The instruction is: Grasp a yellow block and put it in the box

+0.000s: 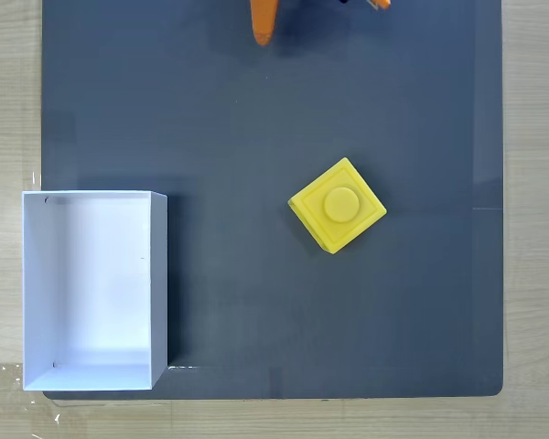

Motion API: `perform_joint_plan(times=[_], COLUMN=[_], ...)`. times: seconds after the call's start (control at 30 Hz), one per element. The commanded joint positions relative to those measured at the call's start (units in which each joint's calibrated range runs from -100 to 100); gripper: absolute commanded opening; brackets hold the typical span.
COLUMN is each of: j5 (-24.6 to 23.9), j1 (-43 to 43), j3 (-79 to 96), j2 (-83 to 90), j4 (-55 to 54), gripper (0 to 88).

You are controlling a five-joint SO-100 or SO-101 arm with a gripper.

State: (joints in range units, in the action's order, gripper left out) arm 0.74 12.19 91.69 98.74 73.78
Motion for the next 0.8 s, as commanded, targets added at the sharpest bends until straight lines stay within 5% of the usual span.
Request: perform_joint_plan(times=[0.0, 0.3, 0.77], j5=[0.1, 0.15, 1.88], j1=[-2.01, -5.96, -7.14], j3=[-0.1, -18.92, -75.18], j2=[-0.77, -30.18, -76.53], j4=[-2.05, -14.27, 8.25], gripper=[1.4, 3.8, 30.5])
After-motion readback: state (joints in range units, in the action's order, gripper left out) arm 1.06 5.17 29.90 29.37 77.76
